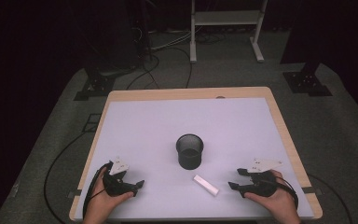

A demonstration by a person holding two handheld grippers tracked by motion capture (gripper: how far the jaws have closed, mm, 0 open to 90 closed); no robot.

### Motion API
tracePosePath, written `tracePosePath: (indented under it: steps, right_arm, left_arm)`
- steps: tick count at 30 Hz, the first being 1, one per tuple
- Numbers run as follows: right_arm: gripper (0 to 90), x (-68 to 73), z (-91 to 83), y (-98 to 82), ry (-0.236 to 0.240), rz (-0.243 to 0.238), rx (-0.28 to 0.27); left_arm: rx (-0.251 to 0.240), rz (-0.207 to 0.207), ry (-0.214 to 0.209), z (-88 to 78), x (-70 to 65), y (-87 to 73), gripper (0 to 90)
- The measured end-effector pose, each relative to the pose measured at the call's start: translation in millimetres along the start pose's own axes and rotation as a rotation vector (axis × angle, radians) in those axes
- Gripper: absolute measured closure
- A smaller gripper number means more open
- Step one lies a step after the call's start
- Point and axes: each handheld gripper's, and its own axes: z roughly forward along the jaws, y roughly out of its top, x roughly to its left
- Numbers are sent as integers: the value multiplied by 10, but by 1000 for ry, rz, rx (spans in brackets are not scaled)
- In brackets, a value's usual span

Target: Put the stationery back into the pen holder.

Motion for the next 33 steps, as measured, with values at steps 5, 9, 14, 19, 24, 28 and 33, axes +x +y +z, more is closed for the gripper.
tracePosePath:
  steps: [5,9,14,19,24,28,33]
  right_arm:
    - [343,67,28,39,15,-10,0]
    - [343,127,65,73,31,-19,1]
    - [337,212,131,126,55,-34,8]
    - [334,292,191,172,75,-55,6]
    - [334,354,255,201,90,-71,17]
    - [336,402,314,215,99,-85,27]
    - [347,440,393,203,100,-103,46]
  left_arm:
    - [0,-3,-1,0,-2,-1,46]
    - [0,0,0,0,0,0,46]
    - [1,0,0,0,0,0,46]
    - [1,-2,0,0,-2,0,46]
    - [1,0,0,0,0,1,46]
    - [1,1,0,0,0,1,46]
    - [2,0,0,0,0,1,46]
